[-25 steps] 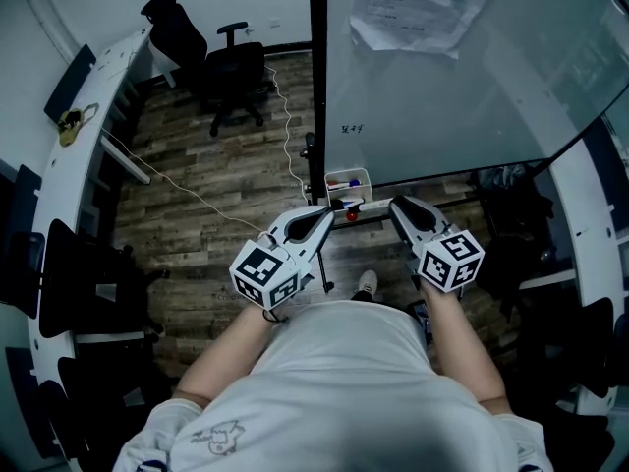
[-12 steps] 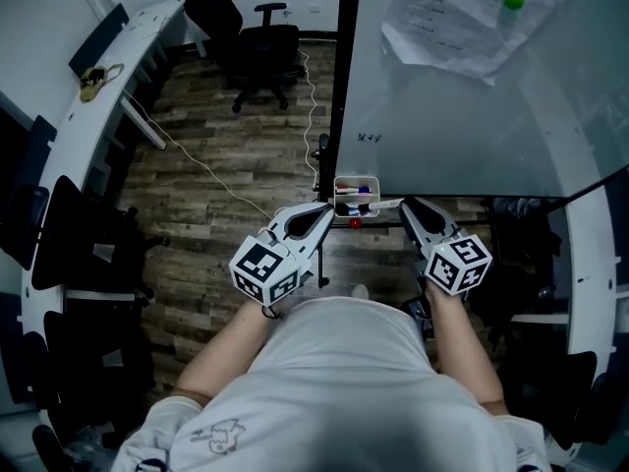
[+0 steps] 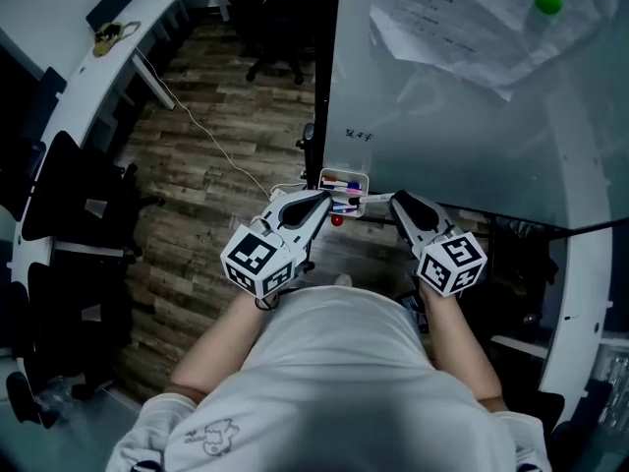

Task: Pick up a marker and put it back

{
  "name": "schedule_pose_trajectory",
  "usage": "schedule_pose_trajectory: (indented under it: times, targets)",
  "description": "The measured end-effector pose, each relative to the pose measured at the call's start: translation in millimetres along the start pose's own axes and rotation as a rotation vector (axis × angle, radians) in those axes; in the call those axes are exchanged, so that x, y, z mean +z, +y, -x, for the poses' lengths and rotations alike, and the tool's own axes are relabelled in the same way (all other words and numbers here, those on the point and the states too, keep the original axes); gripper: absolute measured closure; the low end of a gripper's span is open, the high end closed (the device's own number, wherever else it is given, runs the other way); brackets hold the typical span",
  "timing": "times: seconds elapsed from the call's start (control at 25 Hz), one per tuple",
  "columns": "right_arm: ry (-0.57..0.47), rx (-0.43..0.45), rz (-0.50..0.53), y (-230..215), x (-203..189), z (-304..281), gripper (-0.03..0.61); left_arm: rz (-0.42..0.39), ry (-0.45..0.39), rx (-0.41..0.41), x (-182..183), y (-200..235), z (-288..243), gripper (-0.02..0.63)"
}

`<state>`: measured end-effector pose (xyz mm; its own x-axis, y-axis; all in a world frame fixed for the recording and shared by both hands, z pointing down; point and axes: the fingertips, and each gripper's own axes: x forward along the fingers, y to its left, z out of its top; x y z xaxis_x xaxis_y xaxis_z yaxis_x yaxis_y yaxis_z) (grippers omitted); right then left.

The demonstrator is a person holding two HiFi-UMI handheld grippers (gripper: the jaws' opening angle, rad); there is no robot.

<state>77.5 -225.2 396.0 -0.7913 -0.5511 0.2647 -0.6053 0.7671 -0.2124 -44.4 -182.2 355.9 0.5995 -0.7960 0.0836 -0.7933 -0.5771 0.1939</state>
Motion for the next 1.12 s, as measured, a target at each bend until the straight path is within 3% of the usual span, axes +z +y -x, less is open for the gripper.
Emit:
schedule_pose_trajectory:
  times: [0.52,1.12]
  targets:
    - [0.094,0.141,-0.011,-21,-28,-25,0.505,0.064,0.036,0.152,-33,21,2,0.609]
    - [0.154,0.148,-0.05,-29,-54,-48,0.505,0.094,0.104,0.119,-67,29,-11,0.609]
